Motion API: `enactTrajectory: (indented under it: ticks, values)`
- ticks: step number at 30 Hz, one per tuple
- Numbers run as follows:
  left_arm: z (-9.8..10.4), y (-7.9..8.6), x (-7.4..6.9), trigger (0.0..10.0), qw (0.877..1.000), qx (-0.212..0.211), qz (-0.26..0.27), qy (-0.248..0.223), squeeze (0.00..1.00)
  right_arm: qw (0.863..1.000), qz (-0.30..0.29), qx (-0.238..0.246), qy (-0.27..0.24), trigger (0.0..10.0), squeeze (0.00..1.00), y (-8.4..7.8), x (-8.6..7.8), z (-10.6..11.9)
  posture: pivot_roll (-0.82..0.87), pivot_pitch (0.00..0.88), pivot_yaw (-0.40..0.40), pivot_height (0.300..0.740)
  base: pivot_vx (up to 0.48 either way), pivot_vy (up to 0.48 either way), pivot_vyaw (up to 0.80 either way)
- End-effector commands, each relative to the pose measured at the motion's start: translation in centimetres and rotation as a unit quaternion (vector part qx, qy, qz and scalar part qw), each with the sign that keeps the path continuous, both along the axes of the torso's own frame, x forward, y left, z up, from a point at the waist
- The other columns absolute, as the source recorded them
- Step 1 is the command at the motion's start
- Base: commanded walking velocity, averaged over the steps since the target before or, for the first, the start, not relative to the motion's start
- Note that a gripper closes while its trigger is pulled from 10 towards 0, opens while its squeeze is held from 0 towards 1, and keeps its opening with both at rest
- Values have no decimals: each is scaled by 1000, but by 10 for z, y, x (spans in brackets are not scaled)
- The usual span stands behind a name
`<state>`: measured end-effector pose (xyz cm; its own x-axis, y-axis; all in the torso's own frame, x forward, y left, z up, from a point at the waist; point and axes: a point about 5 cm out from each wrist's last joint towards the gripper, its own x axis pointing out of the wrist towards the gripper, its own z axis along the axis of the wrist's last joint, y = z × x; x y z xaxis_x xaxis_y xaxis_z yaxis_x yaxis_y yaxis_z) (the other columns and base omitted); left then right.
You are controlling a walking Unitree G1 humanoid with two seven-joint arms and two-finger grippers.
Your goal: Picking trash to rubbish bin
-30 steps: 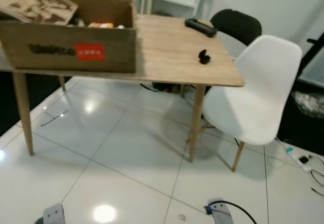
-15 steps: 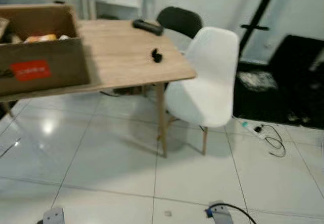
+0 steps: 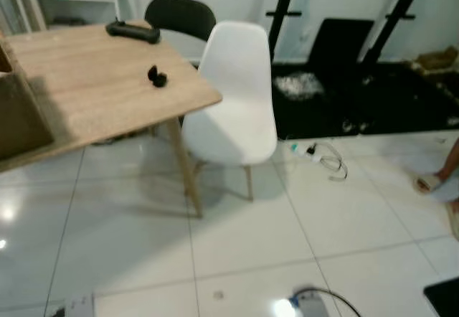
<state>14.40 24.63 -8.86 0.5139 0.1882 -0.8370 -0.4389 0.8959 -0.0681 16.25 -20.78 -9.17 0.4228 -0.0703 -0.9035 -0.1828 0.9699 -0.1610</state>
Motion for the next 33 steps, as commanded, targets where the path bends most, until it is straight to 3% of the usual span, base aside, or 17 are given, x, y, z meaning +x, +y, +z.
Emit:
enactTrajectory:
  ticks: [1,33]
  values:
    - [-8,-9,-16,10000,1000,-12,1,29,0,1000,0,5,18,10000,0,4,-11,-5,138,73,-69,740,0,0,-788]
    - [-8,-11,-13,10000,1000,-15,-4,26,0,1000,-3,1,20,10000,0,0,-13,-5,127,73,-71,740,0,0,-788]
